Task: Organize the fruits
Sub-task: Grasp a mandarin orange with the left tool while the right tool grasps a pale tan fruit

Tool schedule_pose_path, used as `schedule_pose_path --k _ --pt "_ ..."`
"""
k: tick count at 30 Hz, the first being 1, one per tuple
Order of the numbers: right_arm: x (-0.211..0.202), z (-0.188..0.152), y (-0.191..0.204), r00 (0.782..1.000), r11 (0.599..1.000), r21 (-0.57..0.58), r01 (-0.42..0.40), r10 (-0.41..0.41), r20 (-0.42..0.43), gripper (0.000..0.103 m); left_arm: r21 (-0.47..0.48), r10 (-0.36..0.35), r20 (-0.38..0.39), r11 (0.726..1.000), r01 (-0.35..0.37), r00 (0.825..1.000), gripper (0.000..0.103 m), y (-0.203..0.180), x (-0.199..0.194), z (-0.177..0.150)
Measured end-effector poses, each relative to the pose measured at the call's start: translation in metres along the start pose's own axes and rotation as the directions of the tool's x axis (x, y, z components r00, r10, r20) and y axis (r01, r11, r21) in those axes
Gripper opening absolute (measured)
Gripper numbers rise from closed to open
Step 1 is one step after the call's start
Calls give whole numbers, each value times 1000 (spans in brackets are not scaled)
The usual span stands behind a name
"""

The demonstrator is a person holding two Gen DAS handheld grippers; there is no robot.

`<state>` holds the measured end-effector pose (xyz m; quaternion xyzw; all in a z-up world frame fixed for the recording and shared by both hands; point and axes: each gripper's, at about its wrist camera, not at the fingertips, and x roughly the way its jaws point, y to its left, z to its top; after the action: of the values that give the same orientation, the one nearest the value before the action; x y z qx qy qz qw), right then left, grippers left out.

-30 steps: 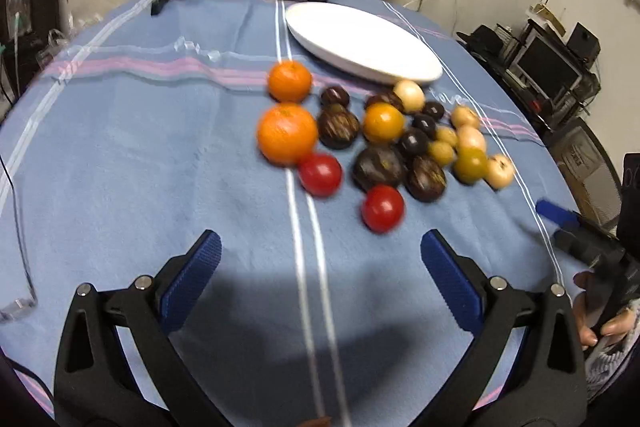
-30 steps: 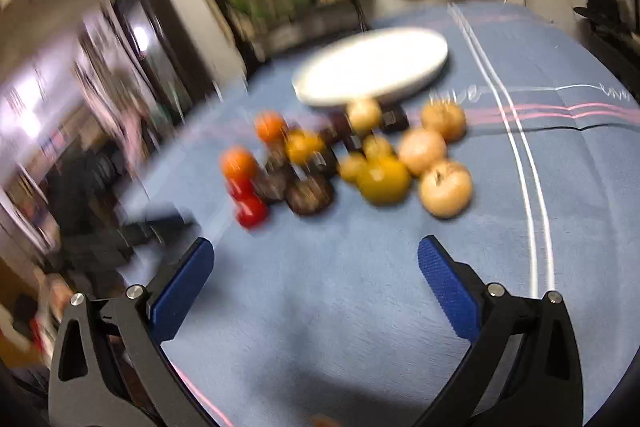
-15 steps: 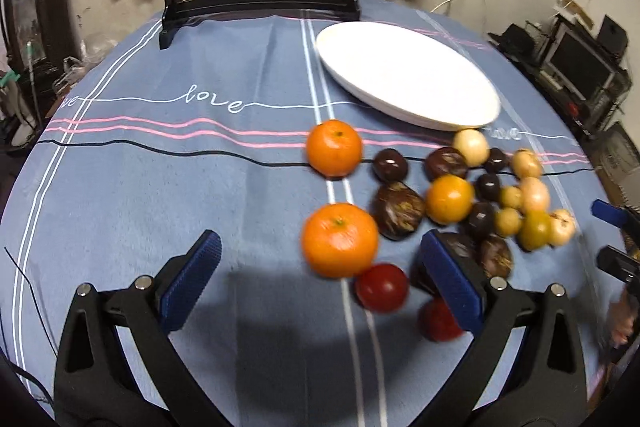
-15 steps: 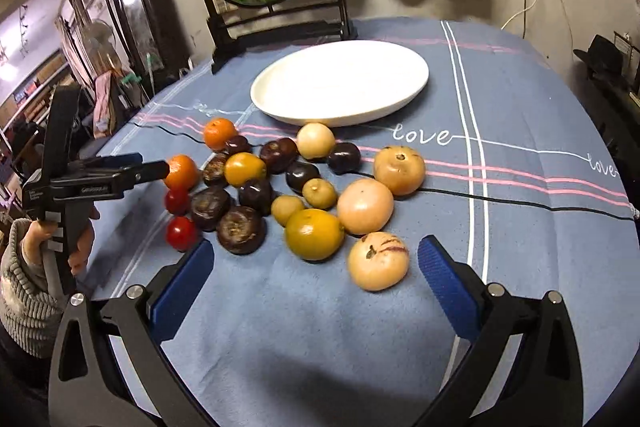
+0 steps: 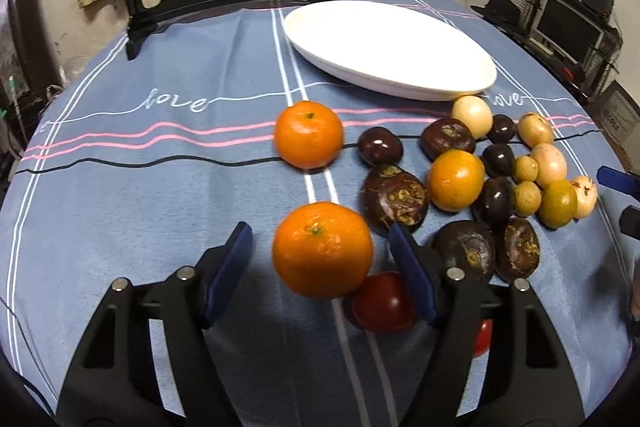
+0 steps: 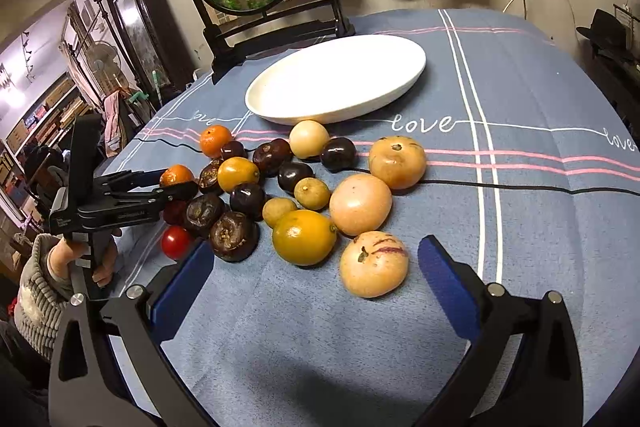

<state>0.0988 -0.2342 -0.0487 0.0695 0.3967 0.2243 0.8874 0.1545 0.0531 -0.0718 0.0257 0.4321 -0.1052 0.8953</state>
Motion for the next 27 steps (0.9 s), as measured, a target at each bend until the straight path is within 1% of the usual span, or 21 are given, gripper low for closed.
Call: schedule_pose_path --k 2,3,4,5,8,12,13,17,19,21,23,26,27 --pt "2 -1 0 1000 1000 1 15 -15 -9 102 4 -3 2 1000 3 1000 69 -2 0 -1" --pt "4 -1 -1 1000 1000 2 20 -20 -15 102 2 -10 2 1000 10 1000 67 -1 0 -1" --pt "6 -2 -2 999 1000 4 26 -26 -24 102 -2 -22 1 1000 22 1000 63 -1 0 -1" --pt "8 -3 -2 999 1000 6 28 -28 -30 102 -7 -37 -2 999 37 999 61 0 0 -2" --pt "13 -5 -5 998 1000 12 29 -28 -48 101 -35 -74 -15 997 73 997 60 2 1 -4" --pt "17 -7 -9 997 999 27 31 -29 -69 83 -59 -85 -16 995 84 996 60 4 1 -5" --pt "19 -7 -11 997 999 29 39 -36 -75 82 -63 -86 -15 994 85 996 60 4 1 -6" --pt "21 -7 -17 996 998 45 51 -47 -78 69 -55 -69 -5 996 69 998 60 2 -1 -7" --pt "20 -7 -21 997 997 61 37 -32 -72 65 -53 -69 -3 996 68 998 59 1 -2 -7" --pt "19 -7 -21 998 998 64 28 -24 -63 58 -60 -73 -3 996 73 997 57 3 -3 -7" --pt "17 -7 -23 998 997 76 22 -18 -61 56 -71 -71 2 995 71 997 55 6 -5 -8" --pt "15 -6 -30 998 991 129 -24 32 -59 56 -96 -77 6 992 78 997 50 12 -8 -8" --pt "16 -7 -32 997 991 134 -16 25 -67 54 -103 -74 6 992 74 997 48 14 -8 -9"
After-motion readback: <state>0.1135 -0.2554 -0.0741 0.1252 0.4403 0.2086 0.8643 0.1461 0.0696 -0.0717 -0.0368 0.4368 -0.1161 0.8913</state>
